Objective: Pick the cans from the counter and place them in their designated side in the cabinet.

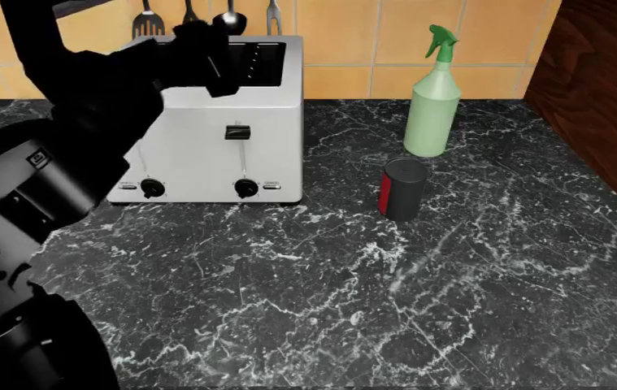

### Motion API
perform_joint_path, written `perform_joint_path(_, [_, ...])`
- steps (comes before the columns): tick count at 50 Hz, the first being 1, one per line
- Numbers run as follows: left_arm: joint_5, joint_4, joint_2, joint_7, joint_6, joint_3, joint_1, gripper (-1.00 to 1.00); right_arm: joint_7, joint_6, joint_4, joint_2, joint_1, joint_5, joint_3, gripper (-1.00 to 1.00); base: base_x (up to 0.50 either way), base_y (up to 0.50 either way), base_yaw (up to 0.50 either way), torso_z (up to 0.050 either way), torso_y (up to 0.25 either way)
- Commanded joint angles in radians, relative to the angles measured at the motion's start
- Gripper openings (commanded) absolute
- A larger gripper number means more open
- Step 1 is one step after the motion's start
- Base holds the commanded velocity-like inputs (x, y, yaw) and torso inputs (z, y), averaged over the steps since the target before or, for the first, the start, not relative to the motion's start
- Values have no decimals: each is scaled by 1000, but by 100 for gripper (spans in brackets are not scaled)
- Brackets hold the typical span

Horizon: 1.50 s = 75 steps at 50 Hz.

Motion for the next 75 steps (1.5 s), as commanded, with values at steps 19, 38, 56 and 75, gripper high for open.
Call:
perform_joint_path(19, [-40,-18,-18,65,29,48,-8,100,-428,-307,727,-300,56,-1112,439,-100,0,0,0,0,1])
perform_joint_path(38, [-88,31,-22,11,3,11,-11,100,-567,-257,460,-356,56,-1193,474,-100,0,0,0,2,1])
perform_joint_path(56, [-96,39,-31,-9,22,4,-8,100,-547,-261,395,-379,56,-1269,476,-100,0,0,0,41,0])
perform_joint_path(75, [-143,47,-41,-35,-11,-7,-15,100,-540,-290,404,-365,56,-1291,476,-100,417,135,0,0,0])
